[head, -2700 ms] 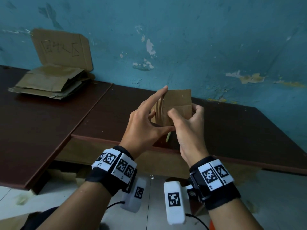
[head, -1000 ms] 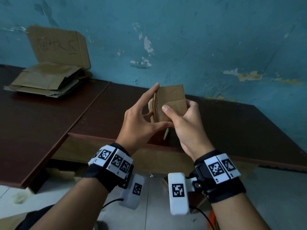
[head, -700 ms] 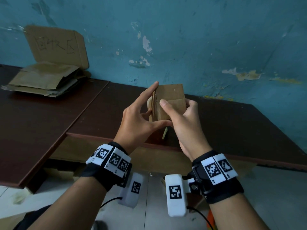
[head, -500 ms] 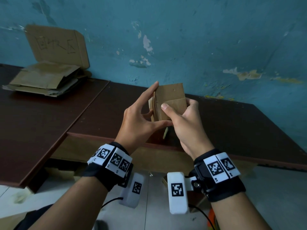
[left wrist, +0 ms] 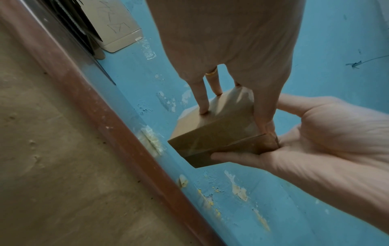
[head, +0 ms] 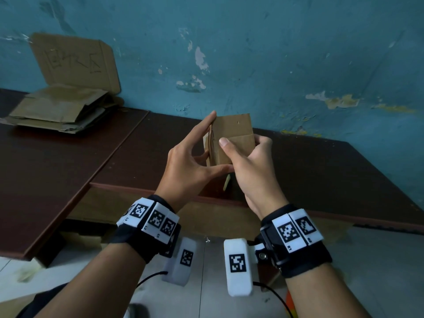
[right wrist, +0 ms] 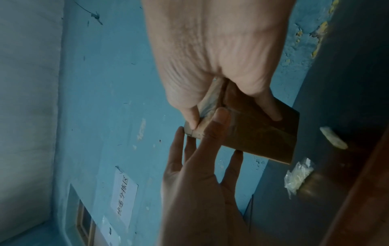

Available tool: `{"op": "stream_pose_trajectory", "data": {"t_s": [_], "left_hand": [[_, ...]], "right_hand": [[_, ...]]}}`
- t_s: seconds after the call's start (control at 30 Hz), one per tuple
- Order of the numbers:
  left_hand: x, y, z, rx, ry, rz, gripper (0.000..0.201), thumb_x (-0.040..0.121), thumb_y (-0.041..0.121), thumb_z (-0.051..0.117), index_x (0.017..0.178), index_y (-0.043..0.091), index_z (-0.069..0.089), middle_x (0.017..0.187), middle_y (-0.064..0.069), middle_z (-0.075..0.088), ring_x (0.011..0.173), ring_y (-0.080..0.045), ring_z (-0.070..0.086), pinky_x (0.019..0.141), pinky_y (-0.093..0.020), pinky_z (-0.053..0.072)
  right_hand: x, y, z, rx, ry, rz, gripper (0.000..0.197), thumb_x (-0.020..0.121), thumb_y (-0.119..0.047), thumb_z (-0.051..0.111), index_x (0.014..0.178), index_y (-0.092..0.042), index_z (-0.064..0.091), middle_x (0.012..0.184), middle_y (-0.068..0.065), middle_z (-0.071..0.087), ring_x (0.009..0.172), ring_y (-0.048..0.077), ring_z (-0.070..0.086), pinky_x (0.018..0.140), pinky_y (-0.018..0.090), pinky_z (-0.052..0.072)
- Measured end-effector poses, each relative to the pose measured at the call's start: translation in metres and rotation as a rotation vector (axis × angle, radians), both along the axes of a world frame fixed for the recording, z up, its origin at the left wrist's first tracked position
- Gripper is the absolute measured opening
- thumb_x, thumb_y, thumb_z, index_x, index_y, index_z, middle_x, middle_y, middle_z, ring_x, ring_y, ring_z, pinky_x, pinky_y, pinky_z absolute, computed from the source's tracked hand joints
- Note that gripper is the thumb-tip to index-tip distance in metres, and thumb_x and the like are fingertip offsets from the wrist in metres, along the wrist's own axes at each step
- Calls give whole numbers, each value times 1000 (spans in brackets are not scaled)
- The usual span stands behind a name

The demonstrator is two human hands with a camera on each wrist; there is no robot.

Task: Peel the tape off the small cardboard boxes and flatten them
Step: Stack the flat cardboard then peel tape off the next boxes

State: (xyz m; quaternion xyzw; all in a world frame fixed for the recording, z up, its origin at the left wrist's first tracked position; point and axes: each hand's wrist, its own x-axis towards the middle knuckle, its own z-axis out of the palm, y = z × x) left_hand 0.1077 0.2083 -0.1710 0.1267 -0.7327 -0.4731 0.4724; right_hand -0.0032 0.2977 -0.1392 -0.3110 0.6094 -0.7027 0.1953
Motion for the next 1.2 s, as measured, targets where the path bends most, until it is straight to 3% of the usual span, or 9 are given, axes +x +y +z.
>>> {"op": "stream_pose_trajectory", "data": {"t_s": [0.1, 0.2, 0.3, 0.4, 0.6, 0.73, 0.87, 1.0, 1.2], "left_hand": [[0, -2, -1, 3, 14, 4, 110, 72, 32, 98, 166, 25, 43, 161, 13, 55, 150, -1, 49, 114, -48, 55], [1, -2, -1, -14, 7, 26, 113, 69, 39, 98, 166, 25, 42, 160, 18, 54, 149, 3, 48, 116, -44, 54], [0, -2, 0, -21, -7, 42, 113, 70, 26, 100, 166, 23, 42, 156, 21, 53, 144, 11, 49, 115, -26, 52], [-1, -4, 0, -14, -14, 29, 112, 71, 16, 101, 166, 24, 42, 159, 15, 55, 144, 9, 50, 113, -34, 56], [1, -2, 0, -25, -20, 5, 109, 73, 31, 97, 167, 25, 42, 158, 11, 58, 145, 5, 52, 113, -42, 56], [1, -3, -1, -10, -15, 12, 112, 70, 37, 97, 167, 26, 41, 157, 10, 59, 145, 4, 52, 115, -42, 55], [1, -5, 0, -46, -42, 58, 116, 67, 43, 96, 167, 24, 40, 160, 10, 56, 149, 5, 47, 123, -27, 44], [-1, -10, -3, -34, -51, 67, 116, 69, 31, 102, 167, 27, 40, 159, 16, 54, 152, 1, 45, 125, -37, 44], [-1, -6, -2, -28, -34, 37, 110, 74, 23, 100, 167, 24, 41, 158, 9, 59, 146, 2, 52, 116, -33, 53]], "right_hand": [[-4, -2, 0, 0, -13, 27, 54, 99, -15, 82, 137, -12, 44, 124, 6, 73, 104, 9, 79, 83, 29, 66], [-5, -1, 2, 17, -18, 49, 50, 101, -10, 78, 138, -11, 44, 125, 9, 73, 103, 11, 80, 81, 29, 66], [-8, 2, 4, 32, -38, 77, 42, 104, -7, 71, 136, -13, 45, 123, 7, 73, 103, 13, 79, 78, 28, 65], [-8, 4, 6, 19, -79, 98, 39, 105, -16, 69, 137, -15, 45, 123, 5, 72, 99, 9, 78, 74, 24, 63], [-4, -2, -6, 48, 80, -7, 57, 93, -33, 88, 129, -22, 45, 133, 7, 68, 119, 17, 73, 103, 45, 64], [-9, -4, -5, 74, 92, 33, 46, 101, -23, 81, 129, -20, 44, 134, 9, 67, 120, 18, 73, 103, 46, 64], [-9, -4, -2, 94, 71, 66, 42, 104, -17, 75, 132, -19, 45, 133, 8, 68, 121, 20, 73, 103, 49, 64], [-14, 1, 3, 71, -32, 118, 41, 104, -5, 65, 138, -15, 45, 129, 10, 70, 119, 25, 74, 90, 40, 62], [-7, -2, -4, 56, 95, 4, 56, 89, -41, 88, 125, -28, 46, 132, 5, 69, 118, 14, 74, 101, 41, 64]]}}
